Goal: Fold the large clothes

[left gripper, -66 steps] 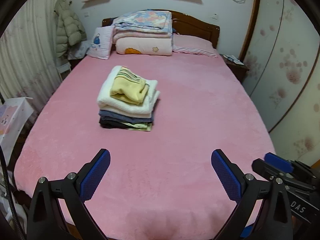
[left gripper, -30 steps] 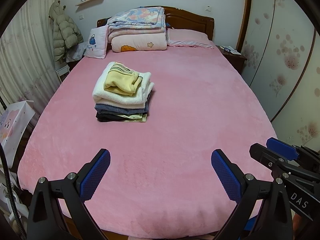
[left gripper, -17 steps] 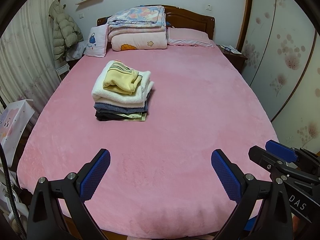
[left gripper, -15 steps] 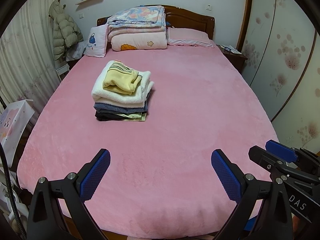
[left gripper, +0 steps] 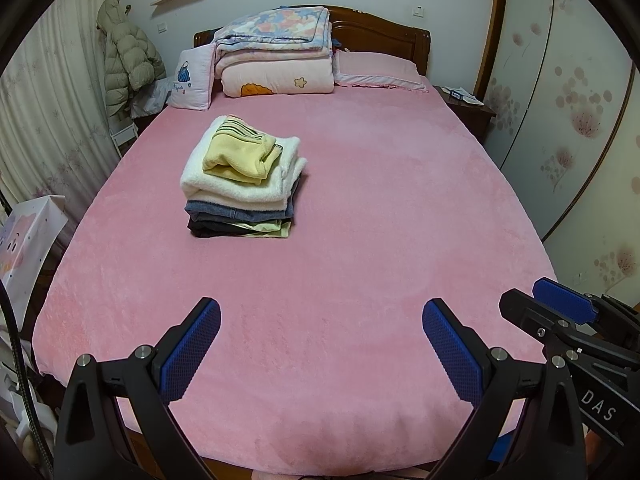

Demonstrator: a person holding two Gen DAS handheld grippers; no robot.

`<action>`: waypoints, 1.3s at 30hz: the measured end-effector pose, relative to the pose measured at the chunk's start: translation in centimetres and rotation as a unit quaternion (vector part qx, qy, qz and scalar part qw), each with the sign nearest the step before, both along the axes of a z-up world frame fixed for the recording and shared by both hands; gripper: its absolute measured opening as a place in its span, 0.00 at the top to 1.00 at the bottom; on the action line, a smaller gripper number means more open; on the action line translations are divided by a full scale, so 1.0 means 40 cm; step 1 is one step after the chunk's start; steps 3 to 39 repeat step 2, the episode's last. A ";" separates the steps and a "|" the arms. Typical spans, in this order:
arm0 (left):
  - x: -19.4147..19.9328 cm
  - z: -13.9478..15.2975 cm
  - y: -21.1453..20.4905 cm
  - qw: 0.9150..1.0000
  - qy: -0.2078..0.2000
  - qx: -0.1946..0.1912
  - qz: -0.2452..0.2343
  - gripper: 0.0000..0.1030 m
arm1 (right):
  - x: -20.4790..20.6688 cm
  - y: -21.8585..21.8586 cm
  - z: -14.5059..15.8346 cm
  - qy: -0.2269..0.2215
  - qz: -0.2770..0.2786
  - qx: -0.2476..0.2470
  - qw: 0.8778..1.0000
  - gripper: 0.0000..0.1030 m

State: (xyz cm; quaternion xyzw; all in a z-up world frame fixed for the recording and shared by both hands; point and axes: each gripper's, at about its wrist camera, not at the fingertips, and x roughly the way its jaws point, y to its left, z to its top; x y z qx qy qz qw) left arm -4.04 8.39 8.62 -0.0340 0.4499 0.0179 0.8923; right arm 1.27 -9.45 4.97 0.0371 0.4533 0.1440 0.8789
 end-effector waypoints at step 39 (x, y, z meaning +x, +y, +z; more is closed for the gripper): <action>0.001 -0.001 0.001 1.000 0.001 0.000 0.000 0.02 | 0.000 0.000 0.000 0.001 0.000 0.000 1.000 0.56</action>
